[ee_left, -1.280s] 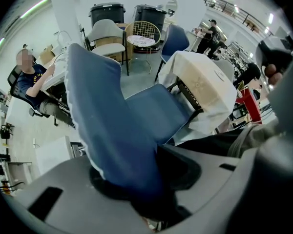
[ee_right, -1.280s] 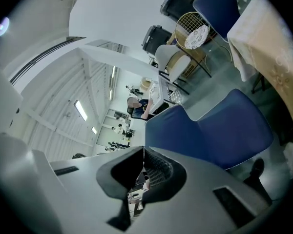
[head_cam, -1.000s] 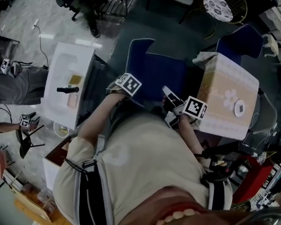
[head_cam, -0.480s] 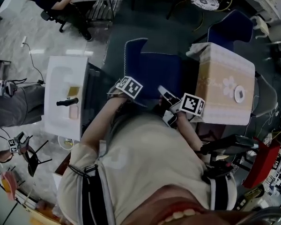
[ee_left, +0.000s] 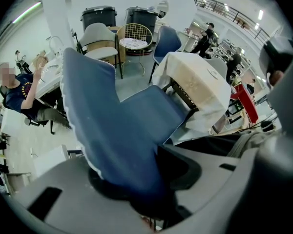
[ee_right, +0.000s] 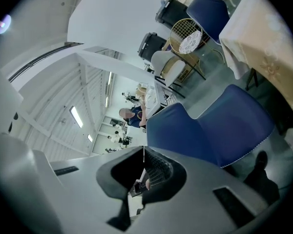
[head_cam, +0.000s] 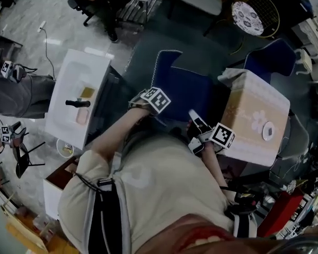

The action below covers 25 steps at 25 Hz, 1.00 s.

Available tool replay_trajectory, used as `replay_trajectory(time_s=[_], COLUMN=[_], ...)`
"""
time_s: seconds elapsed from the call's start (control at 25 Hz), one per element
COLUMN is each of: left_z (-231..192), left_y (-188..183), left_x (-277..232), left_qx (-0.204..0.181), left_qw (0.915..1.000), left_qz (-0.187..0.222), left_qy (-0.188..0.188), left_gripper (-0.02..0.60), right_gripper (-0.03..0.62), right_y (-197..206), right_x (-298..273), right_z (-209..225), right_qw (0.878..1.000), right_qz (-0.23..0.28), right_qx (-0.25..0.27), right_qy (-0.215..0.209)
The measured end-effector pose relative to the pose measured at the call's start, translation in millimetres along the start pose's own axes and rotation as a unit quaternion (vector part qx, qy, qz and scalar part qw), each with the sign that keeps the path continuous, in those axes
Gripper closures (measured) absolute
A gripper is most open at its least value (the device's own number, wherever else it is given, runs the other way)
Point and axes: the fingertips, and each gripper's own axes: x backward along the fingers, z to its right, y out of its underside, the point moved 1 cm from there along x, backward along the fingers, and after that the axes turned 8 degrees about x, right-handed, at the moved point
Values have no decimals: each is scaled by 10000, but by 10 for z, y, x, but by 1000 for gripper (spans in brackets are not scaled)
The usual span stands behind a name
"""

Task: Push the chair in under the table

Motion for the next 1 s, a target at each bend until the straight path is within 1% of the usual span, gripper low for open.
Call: replay_trajectory(time_s=[0.08,0.16,0.2,0.36,0.48,0.56,0.68,0.72,0.88,0.96,1.0], left_z=[-22,-6,11,18,47,37,-13,-8,-2,-48,-53], left_y=[-3,-38,-58,-72,-46,-16,-65,-85,-30,-29,-37], left_x=[24,44,55,103,82,76,48,17,-32,7,23], left_qx=[79,160,171,156,153,175,255,264,184,167,149], left_qw=[10000,9998,9998,9998,9997,9997,9996,9996,9998,9998,9999], left_qz=[39,86,99,81,104,109,89,84,-10,-16,-8], left_qy=[22,71,98,117,126,102,-18,-37,-46,-55,-41], left_gripper=[420,420,422,422,420,422,420,422,420,420,422], right_gripper=[582,582,582,582,582,582,582,582,582,582,582], right_y=[42,24,4,-26,-11,20,-74,-100,-39,-68,-81], right_x=[-38,-70,-73,-98,-105,-95,-110,-83,21,1,4], right_z=[-6,-77,-108,-129,-156,-114,-131,-104,58,-20,-40], right_qw=[9999,9999,9998,9998,9995,9998,9992,9991,9998,9998,9999], right_qz=[-79,-92,-88,-113,-39,-63,28,82,152,148,125], right_qx=[-16,-50,-55,-97,-142,-90,-47,-44,-122,-21,90], right_qy=[61,-99,-151,-124,-270,-142,-397,-425,-72,-100,-46])
